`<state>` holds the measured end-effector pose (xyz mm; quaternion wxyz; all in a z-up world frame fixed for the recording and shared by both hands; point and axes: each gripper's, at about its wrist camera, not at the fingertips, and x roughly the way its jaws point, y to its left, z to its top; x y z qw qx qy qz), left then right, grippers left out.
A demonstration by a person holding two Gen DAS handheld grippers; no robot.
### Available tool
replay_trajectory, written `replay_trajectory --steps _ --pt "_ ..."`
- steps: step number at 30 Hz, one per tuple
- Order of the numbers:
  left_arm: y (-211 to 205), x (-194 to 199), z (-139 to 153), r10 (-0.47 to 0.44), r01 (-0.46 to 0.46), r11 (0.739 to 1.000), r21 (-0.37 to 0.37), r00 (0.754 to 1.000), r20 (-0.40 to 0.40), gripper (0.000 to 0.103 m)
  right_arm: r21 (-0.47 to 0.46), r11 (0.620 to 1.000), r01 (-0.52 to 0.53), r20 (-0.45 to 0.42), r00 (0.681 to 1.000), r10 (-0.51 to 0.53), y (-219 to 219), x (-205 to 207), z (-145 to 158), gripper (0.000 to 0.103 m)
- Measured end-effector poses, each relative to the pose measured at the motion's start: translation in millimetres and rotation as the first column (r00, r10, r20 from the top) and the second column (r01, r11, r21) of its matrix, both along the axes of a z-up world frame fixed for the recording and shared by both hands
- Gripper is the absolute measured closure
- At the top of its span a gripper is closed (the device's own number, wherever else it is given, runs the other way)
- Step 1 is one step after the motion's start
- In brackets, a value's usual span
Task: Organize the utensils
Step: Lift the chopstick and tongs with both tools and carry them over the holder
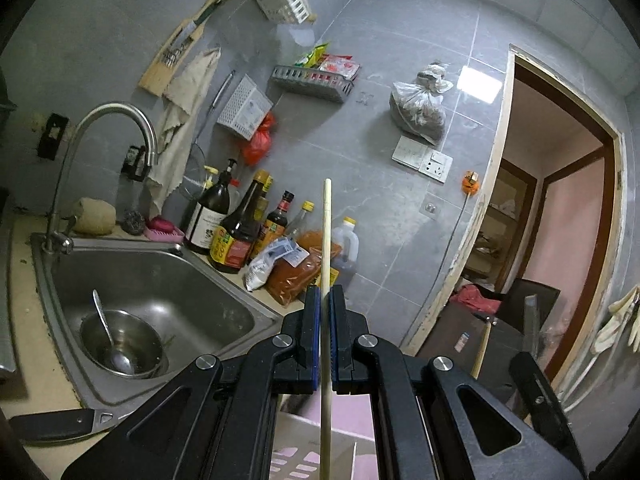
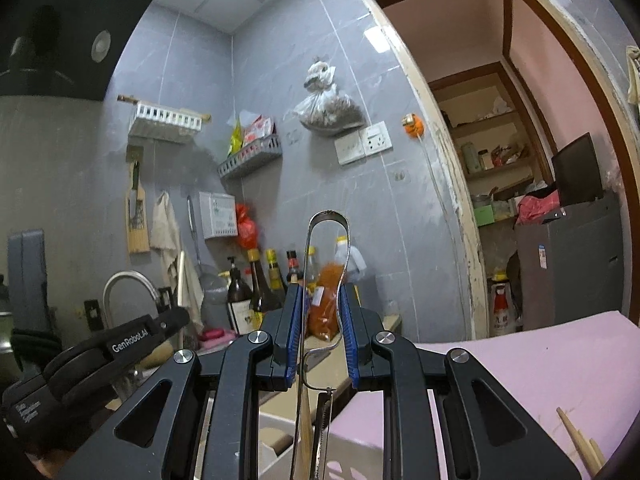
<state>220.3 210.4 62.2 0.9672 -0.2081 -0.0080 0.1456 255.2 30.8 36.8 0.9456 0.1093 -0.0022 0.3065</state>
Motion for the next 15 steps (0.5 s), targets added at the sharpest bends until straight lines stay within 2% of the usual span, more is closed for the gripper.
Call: replay_trajectory --steps 15 --pt "-27 4 -20 -0.006 0.013 0.997 0.079 0.997 -0.082 0.101 -0.081 0.996 -0.035 -0.088 0.996 0.028 5 6 -19 0.086"
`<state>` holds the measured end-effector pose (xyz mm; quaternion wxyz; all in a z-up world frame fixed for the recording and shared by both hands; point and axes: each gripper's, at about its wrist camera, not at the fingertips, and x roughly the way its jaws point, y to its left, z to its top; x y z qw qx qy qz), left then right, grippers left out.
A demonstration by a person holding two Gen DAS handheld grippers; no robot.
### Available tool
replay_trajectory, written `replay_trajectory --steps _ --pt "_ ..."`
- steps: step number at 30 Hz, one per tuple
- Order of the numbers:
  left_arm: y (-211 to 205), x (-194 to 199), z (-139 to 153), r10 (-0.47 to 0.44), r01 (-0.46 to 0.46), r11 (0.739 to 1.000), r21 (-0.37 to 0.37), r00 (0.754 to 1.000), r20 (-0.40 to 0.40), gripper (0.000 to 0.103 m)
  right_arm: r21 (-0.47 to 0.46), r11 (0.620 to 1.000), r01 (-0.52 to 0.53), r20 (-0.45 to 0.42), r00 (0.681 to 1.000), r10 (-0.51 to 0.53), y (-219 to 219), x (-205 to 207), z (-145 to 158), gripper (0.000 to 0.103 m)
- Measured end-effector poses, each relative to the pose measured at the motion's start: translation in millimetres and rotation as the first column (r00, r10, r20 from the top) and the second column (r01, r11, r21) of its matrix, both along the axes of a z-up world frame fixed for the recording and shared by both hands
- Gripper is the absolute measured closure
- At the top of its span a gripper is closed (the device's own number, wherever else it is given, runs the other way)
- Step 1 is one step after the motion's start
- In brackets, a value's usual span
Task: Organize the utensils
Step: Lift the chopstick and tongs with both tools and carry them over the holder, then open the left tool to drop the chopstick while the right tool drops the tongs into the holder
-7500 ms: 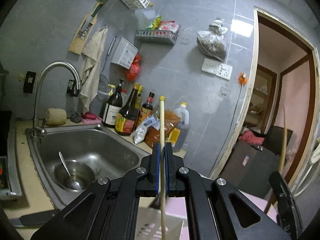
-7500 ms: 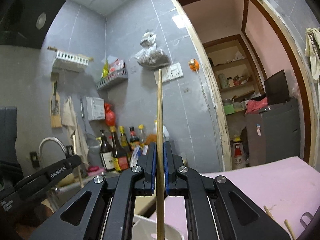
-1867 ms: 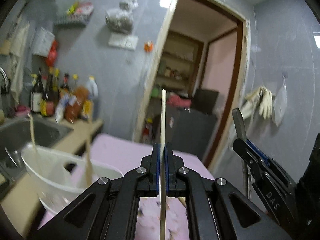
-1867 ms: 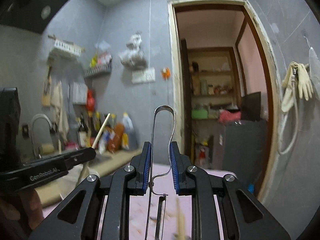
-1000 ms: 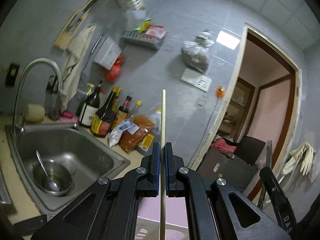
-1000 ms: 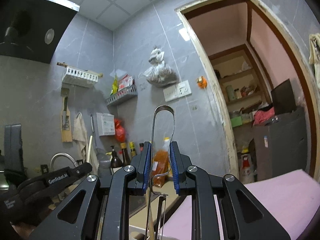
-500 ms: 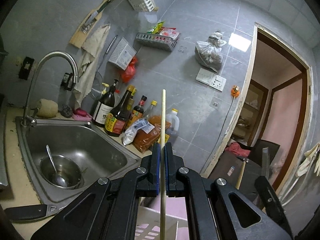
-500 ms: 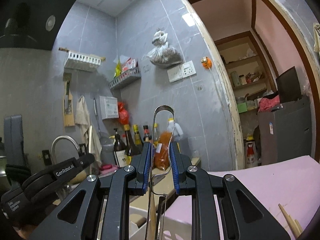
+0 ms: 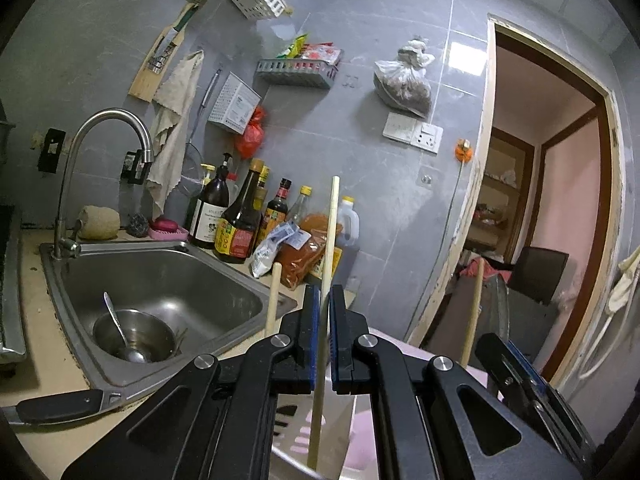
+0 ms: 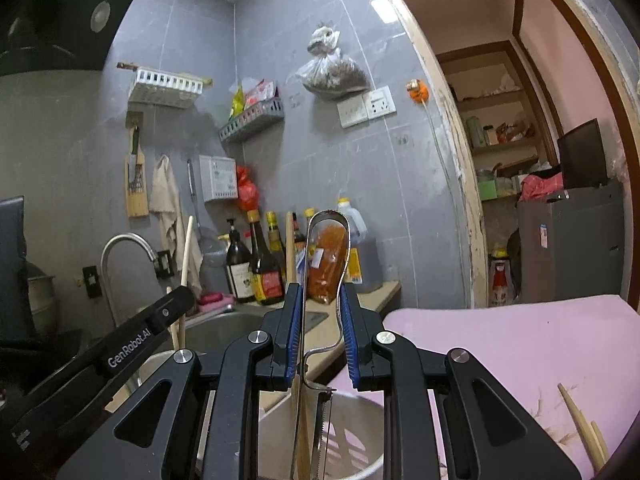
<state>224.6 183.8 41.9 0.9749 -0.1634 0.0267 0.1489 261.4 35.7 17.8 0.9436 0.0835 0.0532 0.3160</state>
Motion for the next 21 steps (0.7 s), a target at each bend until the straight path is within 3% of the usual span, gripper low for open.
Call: replay_trajectory --steps 15,21 --pt "-3 -9 -8 -0.105 0.098 0.993 -0.066 0.988 -0.112 0.098 -0.022 0.999 -0.029 -0.036 0.999 0.028 -12 -10 1 0.081" --pt "-3 -14 -5 -0.161 0.148 0.983 -0.105 0.978 -0.132 0.093 -0.02 1.0 -0.02 -0.023 1.0 0.02 -21 -17 9 0.078"
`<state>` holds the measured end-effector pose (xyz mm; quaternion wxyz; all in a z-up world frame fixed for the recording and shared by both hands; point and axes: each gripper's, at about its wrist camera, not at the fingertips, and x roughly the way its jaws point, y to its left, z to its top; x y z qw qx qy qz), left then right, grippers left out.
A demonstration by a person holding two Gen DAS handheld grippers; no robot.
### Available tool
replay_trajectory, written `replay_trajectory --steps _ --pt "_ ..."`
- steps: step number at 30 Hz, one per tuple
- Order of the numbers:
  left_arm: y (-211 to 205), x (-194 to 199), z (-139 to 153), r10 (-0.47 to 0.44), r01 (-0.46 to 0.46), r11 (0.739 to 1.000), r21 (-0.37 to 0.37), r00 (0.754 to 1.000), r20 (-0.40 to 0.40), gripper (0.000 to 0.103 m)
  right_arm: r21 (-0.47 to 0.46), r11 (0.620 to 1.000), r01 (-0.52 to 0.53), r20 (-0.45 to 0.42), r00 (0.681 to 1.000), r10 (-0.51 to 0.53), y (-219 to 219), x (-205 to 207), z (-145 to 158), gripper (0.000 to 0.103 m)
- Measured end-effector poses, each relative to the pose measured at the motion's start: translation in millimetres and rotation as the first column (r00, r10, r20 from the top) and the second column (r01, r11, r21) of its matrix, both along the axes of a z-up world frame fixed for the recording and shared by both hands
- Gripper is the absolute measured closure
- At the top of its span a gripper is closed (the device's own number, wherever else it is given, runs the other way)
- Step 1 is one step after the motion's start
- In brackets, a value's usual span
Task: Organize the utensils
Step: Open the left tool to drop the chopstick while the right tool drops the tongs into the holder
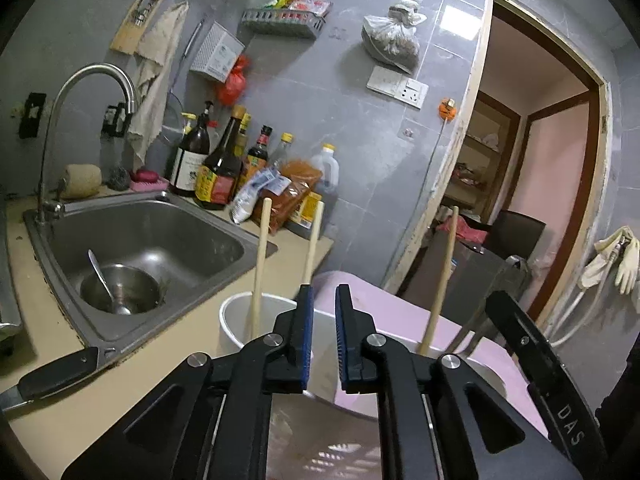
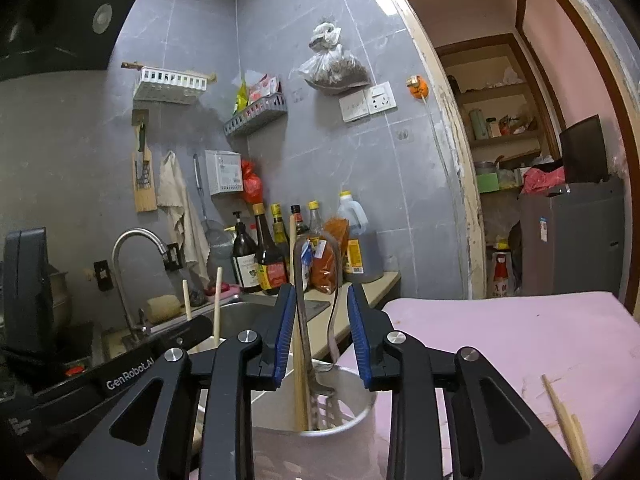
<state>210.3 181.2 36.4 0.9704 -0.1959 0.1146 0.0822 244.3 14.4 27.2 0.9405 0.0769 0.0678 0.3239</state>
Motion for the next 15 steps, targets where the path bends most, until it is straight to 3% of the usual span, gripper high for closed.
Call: replay_trajectory --steps 4,9,15 --pt "-4 -8 7 -0.019 0.019 1.0 -0.01 1.0 0.019 0.076 -0.004 1.0 0.013 0.016 1.0 -0.013 -10 -6 8 0.075" --pt "-14 -17 21 -0.041 0.041 0.999 -0.003 0.998 0.04 0.072 0.001 1.0 0.025 0.032 0.999 -0.025 -26 -13 18 0.073" --pt "-29 -29 40 -0.072 0.069 0.997 0.035 0.994 0.088 0.057 0.01 0.999 0.052 0.055 0.997 -0.052 -49 -23 29 0.059"
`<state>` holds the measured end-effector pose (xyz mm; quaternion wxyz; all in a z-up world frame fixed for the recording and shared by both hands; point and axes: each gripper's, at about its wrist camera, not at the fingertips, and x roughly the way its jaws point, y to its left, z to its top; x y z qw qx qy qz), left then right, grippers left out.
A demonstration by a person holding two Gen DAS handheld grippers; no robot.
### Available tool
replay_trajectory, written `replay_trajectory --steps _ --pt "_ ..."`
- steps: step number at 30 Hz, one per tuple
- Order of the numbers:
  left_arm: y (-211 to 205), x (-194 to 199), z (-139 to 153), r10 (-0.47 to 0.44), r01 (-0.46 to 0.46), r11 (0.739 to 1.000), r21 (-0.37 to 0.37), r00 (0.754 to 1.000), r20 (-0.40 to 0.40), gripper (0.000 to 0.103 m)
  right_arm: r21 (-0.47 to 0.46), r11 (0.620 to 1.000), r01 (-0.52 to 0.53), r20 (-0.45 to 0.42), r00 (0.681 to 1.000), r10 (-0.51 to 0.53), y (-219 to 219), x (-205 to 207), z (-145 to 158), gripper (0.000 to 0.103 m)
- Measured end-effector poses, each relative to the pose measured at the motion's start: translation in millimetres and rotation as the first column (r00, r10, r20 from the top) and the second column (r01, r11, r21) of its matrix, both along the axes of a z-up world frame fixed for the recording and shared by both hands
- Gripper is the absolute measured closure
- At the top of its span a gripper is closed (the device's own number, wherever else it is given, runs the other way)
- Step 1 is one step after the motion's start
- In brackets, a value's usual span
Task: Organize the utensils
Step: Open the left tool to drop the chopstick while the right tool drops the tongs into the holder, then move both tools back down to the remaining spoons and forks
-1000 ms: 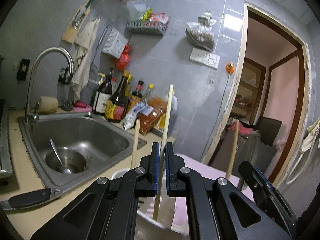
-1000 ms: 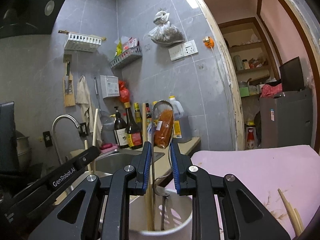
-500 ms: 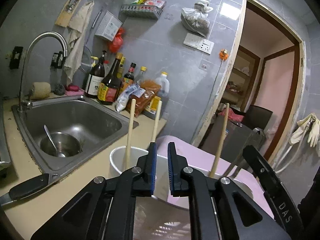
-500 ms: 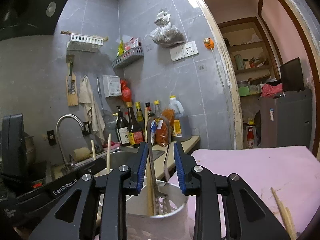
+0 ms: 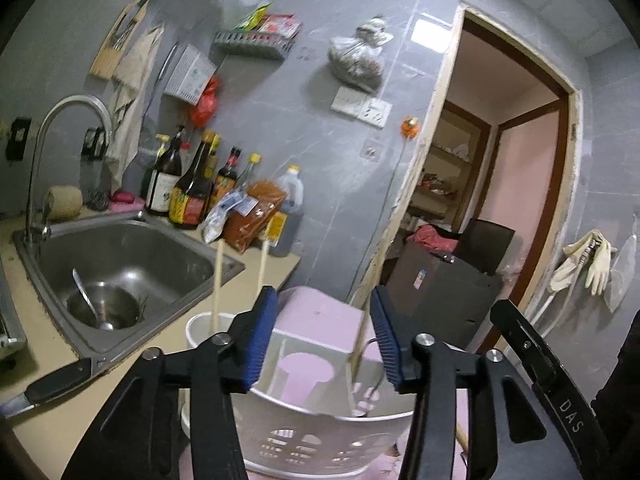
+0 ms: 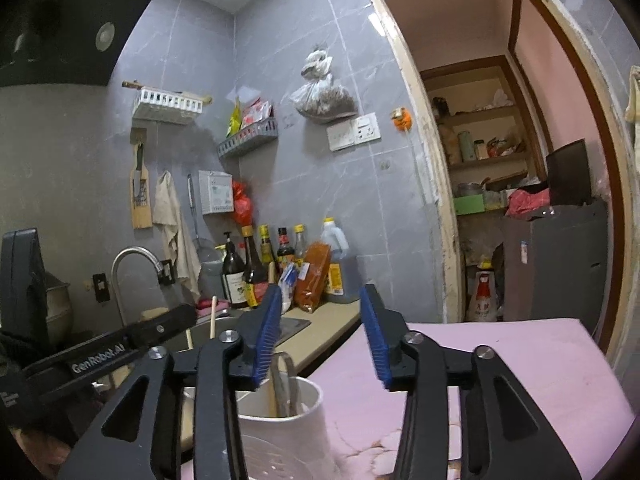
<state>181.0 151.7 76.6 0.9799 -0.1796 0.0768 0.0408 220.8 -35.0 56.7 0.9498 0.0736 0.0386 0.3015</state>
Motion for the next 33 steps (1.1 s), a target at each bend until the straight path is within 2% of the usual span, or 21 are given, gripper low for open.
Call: replay_trajectory --steps 6,8,13,19,21,29,33 --pt "-22 -8 16 -0.044 0.042 0.998 0.054 0.999 0.032 0.036 -0.018 0.997 0.07 0.041 0.997 -0.07 -31 -13 13 0.042" --pt "-31 -8 18 -0.056 0.053 0.996 0.073 0.998 0.035 0.031 -0.02 0.996 0.089 0.048 0.995 -0.088 -42 -16 15 0.03" --pt "-48 -7 18 -0.105 0.102 0.991 0.088 0.994 0.031 0.017 -0.026 0.985 0.169 0.071 0.983 -0.167 -76 -27 20 0.023" --pt "-77 -11 15 -0.166 0.159 0.976 0.149 0.985 0.04 0.003 -0.027 0.969 0.244 0.089 0.966 -0.241 -111 -40 19 0.005" --pt "-87 -11 13 -0.191 0.182 0.969 0.166 0.981 0.041 0.002 -0.033 0.964 0.264 0.092 0.961 -0.26 -121 -43 18 0.0" --pt "-120 -3 2 -0.271 0.272 0.942 0.195 0.962 -0.033 0.002 -0.082 0.945 0.318 0.055 0.948 -0.314 -156 -46 8 0.0" --pt "-131 1 -8 -0.305 0.316 0.931 0.184 0.949 -0.083 0.002 -0.127 0.932 0.34 0.023 0.94 -0.34 -170 -42 0 0.0"
